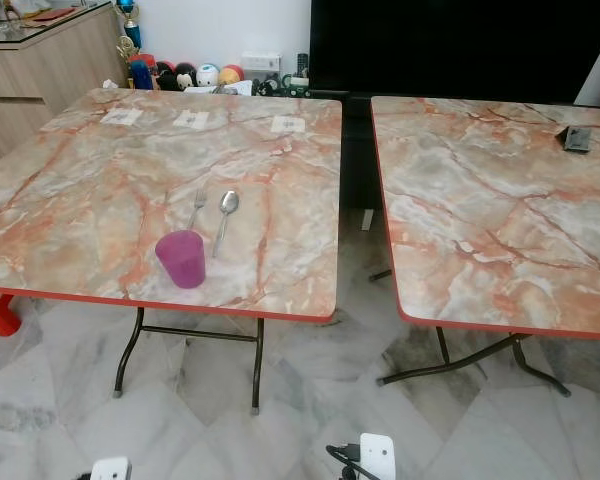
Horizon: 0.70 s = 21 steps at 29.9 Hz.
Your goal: Setting the table
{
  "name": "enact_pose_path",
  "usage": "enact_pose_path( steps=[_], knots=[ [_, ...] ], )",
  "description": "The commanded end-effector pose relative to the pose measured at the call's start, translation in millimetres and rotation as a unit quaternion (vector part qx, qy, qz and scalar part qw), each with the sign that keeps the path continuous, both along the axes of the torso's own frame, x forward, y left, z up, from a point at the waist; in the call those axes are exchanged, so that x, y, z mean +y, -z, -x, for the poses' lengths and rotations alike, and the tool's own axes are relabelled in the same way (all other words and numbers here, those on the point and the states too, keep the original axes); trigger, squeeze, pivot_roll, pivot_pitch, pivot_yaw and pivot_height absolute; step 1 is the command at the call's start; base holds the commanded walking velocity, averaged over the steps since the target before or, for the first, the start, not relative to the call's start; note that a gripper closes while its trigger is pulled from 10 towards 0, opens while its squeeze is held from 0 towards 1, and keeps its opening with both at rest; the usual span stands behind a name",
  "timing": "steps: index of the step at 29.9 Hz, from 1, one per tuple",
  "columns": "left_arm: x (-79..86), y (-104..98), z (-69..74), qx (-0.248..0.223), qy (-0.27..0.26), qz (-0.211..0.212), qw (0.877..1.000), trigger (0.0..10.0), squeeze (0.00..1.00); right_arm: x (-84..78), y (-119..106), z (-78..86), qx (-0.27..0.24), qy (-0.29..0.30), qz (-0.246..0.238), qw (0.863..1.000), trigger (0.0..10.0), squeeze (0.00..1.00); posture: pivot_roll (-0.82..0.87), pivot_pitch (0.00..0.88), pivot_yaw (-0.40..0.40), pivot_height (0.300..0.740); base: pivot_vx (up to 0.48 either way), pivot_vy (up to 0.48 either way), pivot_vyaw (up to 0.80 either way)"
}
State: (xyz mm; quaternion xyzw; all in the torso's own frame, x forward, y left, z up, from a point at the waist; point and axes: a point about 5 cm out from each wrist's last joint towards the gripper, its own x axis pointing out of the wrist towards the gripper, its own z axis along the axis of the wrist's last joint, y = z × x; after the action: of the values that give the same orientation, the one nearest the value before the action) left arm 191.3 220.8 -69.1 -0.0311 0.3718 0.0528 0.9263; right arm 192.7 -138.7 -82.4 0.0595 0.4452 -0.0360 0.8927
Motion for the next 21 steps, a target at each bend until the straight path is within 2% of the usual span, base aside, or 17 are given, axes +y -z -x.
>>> enact_pose_path(
  steps=[1,6,8,9,10,12,15,16,17,18,21],
  knots=[
    [5.0,-7,-8.2,-0.029,0.009,-0.004,1.0,10.0,0.0,-1.6,3,5.1,0.009,0.006,-0.002,1.0,10.0,0.0,0.02,0.097,-0.015,0.74,0.0,0.0,0.0],
    [10.3,-30,-31.3,-0.123,0.025,-0.014,0.992,10.0,0.0,-2.6,3,5.7,0.011,0.005,0.0,1.0,10.0,0.0,0.03,0.098,-0.015,0.74,0.0,0.0,0.0],
    [9.9,-42,-37.5,-0.179,0.037,-0.02,0.983,10.0,0.0,-2.9,3,5.8,0.011,0.004,0.0,1.0,10.0,0.0,0.03,0.097,-0.015,0.74,0.0,0.0,0.0],
    [9.9,-42,-37.5,-0.179,0.037,-0.02,0.983,10.0,0.0,-2.9,3,5.8,0.011,0.004,0.0,1.0,10.0,0.0,0.03,0.097,-0.015,0.74,0.0,0.0,0.0],
    [9.0,-51,-35.2,-0.216,0.046,-0.027,0.975,10.0,0.0,-3.5,3,5.7,0.011,0.004,0.0,1.0,10.0,0.0,0.03,0.097,-0.014,0.74,0.0,0.0,0.0],
    [8.4,-61,-29.0,-0.247,0.049,-0.034,0.967,10.0,0.0,-4.2,3,5.7,0.011,0.005,0.001,1.0,10.0,0.0,0.03,0.098,-0.015,0.74,0.0,0.0,0.0],
    [9.8,-76,-21.7,-0.28,0.044,-0.058,0.957,10.0,0.0,-5.4,3,5.4,0.01,0.005,0.002,1.0,10.0,0.0,0.05,0.097,-0.018,0.74,0.0,0.0,0.0],
    [9.8,-76,-21.7,-0.28,0.044,-0.058,0.957,10.0,0.0,-5.4,3,5.4,0.01,0.005,0.002,1.0,10.0,0.0,0.05,0.097,-0.018,0.74,0.0,0.0,0.0],
    [14.4,-84,-20.5,-0.296,0.035,-0.088,0.951,10.0,0.0,-5.6,3,5.2,0.01,0.002,0.004,1.0,10.0,0.0,0.05,0.093,-0.019,0.74,0.0,0.0,0.0],
    [14.4,-84,-20.5,-0.296,0.035,-0.088,0.951,10.0,0.0,-5.6,3,5.2,0.01,0.002,0.004,1.0,10.0,0.0,0.05,0.093,-0.019,0.74,0.0,0.0,0.0],
    [25.3,-95,-23.2,-0.311,0.008,-0.148,0.939,10.0,0.0,-5.5,3,5.0,0.01,0.0,0.004,1.0,10.0,0.0,0.05,0.088,-0.02,0.74,0.0,0.0,0.0]
  ],
)
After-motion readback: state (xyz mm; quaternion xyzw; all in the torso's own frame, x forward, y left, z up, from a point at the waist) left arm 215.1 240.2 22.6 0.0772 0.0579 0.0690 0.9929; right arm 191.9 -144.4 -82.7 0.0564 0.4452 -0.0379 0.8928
